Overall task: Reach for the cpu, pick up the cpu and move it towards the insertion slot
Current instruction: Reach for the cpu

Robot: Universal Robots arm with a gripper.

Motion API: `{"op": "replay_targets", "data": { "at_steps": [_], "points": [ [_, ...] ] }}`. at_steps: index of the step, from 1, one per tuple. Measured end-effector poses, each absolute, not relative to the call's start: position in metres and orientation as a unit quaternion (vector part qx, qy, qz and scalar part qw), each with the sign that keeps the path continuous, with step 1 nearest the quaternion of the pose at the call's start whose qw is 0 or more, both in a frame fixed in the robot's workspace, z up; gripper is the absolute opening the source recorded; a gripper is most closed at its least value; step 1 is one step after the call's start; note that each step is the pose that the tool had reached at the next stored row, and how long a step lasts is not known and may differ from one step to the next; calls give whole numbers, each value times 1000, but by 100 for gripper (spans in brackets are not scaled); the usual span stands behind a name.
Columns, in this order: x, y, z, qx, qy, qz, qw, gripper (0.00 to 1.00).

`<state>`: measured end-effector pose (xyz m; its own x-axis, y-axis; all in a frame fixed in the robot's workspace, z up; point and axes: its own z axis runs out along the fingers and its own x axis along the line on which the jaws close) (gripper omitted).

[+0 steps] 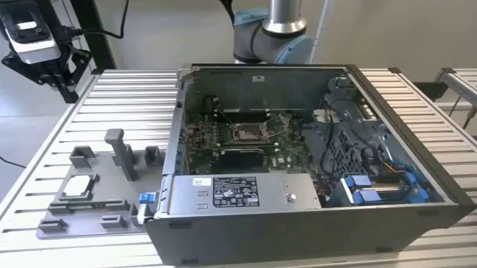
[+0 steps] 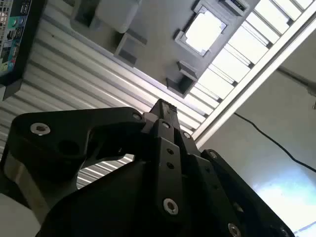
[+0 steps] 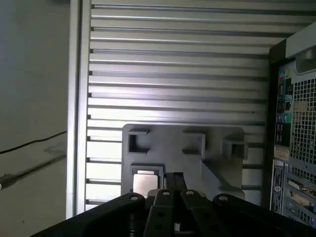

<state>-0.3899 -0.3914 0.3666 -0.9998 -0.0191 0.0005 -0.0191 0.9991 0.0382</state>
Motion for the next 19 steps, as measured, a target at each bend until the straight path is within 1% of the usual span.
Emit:
{"op": "replay_targets", "data": {
  "at_steps": [19],
  "points": [
    [-400,-396,367,10,-1000,-19,0,0]
  ]
}}
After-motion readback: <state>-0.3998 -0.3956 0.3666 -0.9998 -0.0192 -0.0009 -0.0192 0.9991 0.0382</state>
